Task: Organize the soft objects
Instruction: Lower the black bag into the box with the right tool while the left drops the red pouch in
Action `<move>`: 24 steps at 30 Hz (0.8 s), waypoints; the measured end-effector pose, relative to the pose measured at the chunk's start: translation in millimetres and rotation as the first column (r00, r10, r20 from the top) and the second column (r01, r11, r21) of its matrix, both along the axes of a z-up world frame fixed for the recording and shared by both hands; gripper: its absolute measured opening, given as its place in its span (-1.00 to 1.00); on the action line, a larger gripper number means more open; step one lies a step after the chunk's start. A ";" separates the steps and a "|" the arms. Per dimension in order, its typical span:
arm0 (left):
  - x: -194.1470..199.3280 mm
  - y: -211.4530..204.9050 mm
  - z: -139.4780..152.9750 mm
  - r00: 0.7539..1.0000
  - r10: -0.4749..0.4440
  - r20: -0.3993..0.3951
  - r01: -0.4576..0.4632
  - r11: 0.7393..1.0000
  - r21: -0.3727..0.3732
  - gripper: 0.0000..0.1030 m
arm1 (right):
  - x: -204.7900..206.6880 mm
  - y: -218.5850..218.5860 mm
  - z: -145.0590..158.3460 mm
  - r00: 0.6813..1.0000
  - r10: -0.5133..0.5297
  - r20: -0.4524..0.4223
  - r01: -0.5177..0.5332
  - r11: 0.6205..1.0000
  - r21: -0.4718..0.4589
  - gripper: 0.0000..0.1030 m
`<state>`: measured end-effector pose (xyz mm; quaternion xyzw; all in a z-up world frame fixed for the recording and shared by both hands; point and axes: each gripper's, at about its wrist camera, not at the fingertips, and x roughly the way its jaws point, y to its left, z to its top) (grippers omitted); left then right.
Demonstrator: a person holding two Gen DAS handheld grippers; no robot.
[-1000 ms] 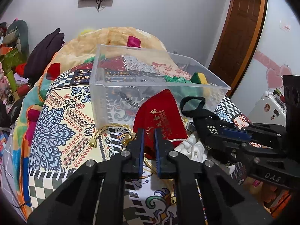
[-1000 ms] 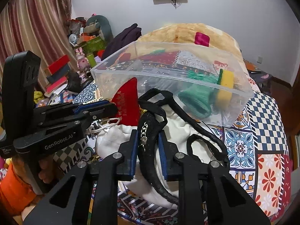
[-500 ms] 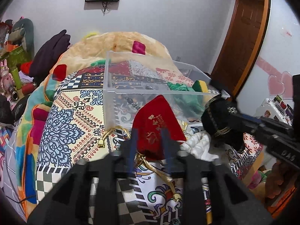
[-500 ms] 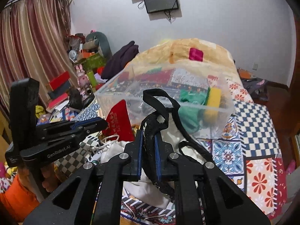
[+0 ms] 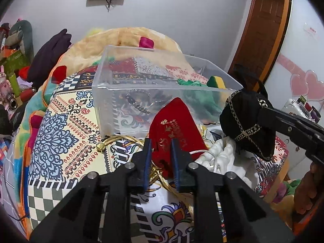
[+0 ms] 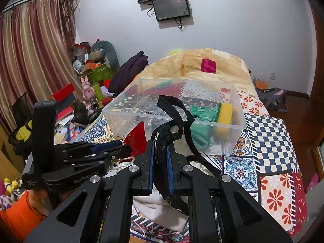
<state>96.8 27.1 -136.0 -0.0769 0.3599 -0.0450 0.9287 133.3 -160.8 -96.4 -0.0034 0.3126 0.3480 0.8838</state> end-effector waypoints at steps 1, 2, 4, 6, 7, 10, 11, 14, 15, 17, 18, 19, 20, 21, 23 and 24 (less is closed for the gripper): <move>-1.3 -0.6 1.1 1.000 -0.005 0.004 0.005 1.000 0.002 -0.87 | 0.2 -0.1 0.0 1.000 -0.003 0.001 0.003 1.000 0.002 -0.80; -4.4 -0.4 2.8 1.000 -0.005 0.010 0.005 1.000 0.006 -0.87 | 0.3 -0.5 0.3 1.000 -0.005 0.002 0.005 1.000 0.005 -0.80; -9.2 -1.5 7.2 1.000 -0.003 0.028 0.002 1.000 0.016 -0.87 | 0.2 -1.9 1.3 1.000 -0.011 0.005 0.011 1.000 0.011 -0.80; -14.3 -0.9 12.5 0.999 -0.007 0.043 0.006 1.000 0.011 -0.89 | -0.3 -4.1 2.7 1.000 -0.016 0.010 0.016 1.000 0.017 -0.80; -16.6 0.0 15.7 0.999 -0.007 0.051 0.007 1.000 0.006 -0.89 | -0.9 -5.2 3.9 1.000 -0.019 0.014 0.018 1.000 0.020 -0.80; -25.3 3.0 28.8 0.996 -0.006 0.085 0.007 1.000 -0.008 -0.90 | -1.2 -7.2 8.7 0.999 -0.027 0.026 0.026 0.999 0.025 -0.80; -27.2 3.3 33.9 0.995 -0.005 0.098 0.007 1.000 -0.014 -0.90 | -1.3 -7.7 11.7 0.999 -0.028 0.031 0.027 0.999 0.029 -0.80; -30.4 3.9 52.4 0.990 -0.002 0.144 0.002 1.000 -0.003 -0.90 | -1.7 -8.8 23.3 0.998 -0.034 0.061 0.032 0.999 0.036 -0.80; -31.7 3.6 60.1 0.987 -0.002 0.163 0.001 1.000 0.006 -0.90 | -2.0 -9.1 27.2 0.997 -0.036 0.072 0.034 0.999 0.040 -0.80; -31.9 2.5 70.2 0.983 -0.004 0.186 0.001 1.000 0.017 -0.90 | -1.7 -9.9 37.4 0.994 -0.046 0.099 0.041 0.998 0.048 -0.80; -30.5 2.2 76.2 0.980 -0.007 0.198 0.003 1.000 0.020 -0.90 | -0.7 -10.2 41.0 0.993 -0.048 0.109 0.043 0.998 0.050 -0.80; -29.2 2.2 80.8 0.978 -0.009 0.207 0.005 1.000 0.022 -0.90 | 1.0 -10.8 45.4 0.991 -0.054 0.121 0.048 0.997 0.054 -0.80; -26.2 2.2 86.7 0.976 -0.012 0.216 0.007 1.000 0.022 -0.90 | 2.8 -11.0 48.9 0.990 -0.059 0.131 0.052 0.997 0.056 -0.80; -23.3 1.5 90.2 0.975 -0.013 0.221 0.008 1.000 0.023 -0.90 | 5.7 -11.3 54.0 0.987 -0.066 0.144 0.058 0.997 0.059 -0.80; -14.4 0.6 99.1 0.972 -0.013 0.235 0.004 0.999 0.036 -0.90 | 11.7 -11.4 60.9 0.984 -0.078 0.162 0.068 0.995 0.068 -0.80; -7.9 0.7 103.8 0.971 -0.009 0.239 -0.003 0.999 0.049 -0.90 | 16.1 -10.7 64.4 0.983 -0.080 0.167 0.069 0.995 0.074 -0.80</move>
